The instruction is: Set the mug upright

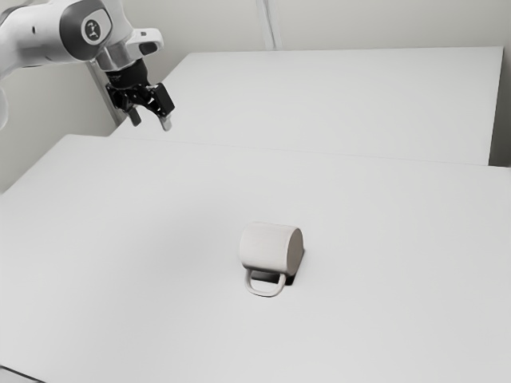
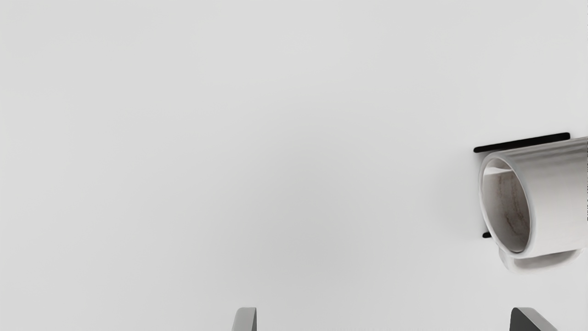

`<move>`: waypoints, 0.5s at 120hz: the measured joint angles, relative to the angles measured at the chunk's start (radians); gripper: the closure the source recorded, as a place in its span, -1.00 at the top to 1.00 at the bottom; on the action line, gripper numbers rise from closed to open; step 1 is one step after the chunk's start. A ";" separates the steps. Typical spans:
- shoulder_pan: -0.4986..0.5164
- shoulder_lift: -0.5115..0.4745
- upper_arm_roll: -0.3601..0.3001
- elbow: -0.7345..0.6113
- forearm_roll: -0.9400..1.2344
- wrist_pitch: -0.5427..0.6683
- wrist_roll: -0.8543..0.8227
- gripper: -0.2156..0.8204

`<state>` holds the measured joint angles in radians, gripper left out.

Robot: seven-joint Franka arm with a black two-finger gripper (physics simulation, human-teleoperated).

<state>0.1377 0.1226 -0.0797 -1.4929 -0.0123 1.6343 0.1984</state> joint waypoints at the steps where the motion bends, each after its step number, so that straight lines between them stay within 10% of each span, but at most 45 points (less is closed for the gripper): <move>1: 0.000 0.000 0.000 0.000 0.000 0.000 0.000 0.58; 60: -0.011 -0.089 0.006 -0.164 -0.084 0.001 0.002 0.58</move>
<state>0.1266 0.0332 -0.0739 -1.6573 -0.0961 1.6354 0.2004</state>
